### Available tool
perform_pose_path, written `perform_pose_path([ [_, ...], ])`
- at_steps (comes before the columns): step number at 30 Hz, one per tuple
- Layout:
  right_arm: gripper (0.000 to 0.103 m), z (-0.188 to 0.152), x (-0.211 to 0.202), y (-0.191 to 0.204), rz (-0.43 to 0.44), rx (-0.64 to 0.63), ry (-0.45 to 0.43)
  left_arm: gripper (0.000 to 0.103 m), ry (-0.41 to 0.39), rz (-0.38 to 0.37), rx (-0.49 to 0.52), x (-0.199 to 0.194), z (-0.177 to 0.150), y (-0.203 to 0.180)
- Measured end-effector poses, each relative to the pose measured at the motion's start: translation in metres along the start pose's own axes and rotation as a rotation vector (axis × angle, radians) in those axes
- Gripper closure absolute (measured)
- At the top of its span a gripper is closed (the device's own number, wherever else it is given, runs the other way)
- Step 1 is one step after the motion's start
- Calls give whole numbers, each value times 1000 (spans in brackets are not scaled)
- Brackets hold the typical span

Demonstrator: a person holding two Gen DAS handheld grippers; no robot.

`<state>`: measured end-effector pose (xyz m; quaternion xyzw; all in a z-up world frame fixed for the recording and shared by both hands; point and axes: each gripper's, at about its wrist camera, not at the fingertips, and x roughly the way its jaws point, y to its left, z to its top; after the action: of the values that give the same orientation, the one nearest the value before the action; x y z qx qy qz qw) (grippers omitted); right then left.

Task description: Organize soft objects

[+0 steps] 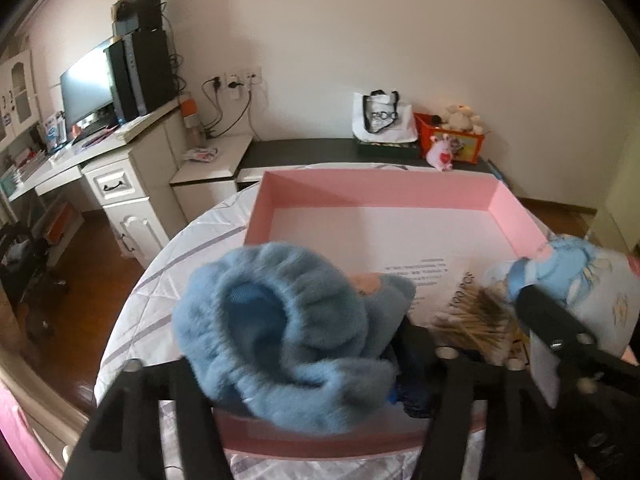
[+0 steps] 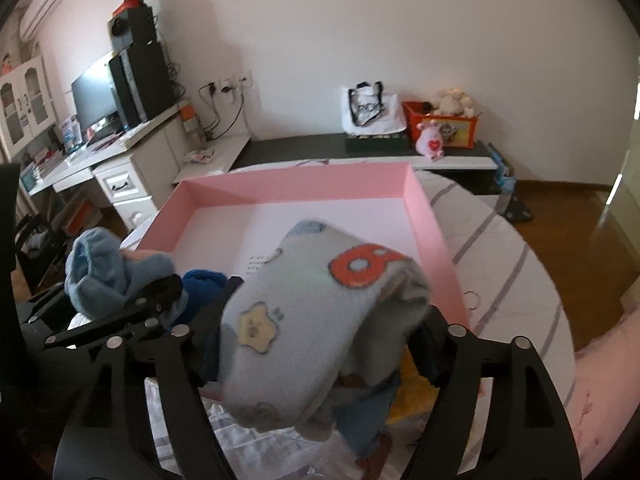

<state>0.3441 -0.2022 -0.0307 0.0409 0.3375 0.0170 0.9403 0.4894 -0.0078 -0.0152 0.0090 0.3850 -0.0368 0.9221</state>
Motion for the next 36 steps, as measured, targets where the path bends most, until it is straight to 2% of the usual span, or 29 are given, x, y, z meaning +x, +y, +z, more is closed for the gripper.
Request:
perform_pose_path([
  [3,13,0,-8,-3,-12,11,-29,26,9,0,-11,4,-2,0],
  [5,10,1,-10,-3,-15,10,-39,16,10,12,-14,6,-3,-1],
  [7,5,2,-11,-3,-19,9,-40,13,7,12,-16,0,-11,-4],
  [10,4,3,-10,-5,-27,14,-39,7,5,10,-22,-3,-17,-5],
  [15,3,3,-13,-9,-26,25,-38,3,5,6,-23,-19,-30,-2],
  [24,4,-2,-40,-15,6,23,-92,2,22,12,50,-10,-26,-18],
  [36,4,-6,-55,-23,-18,29,-87,0,-94,49,35,-54,-28,-21],
])
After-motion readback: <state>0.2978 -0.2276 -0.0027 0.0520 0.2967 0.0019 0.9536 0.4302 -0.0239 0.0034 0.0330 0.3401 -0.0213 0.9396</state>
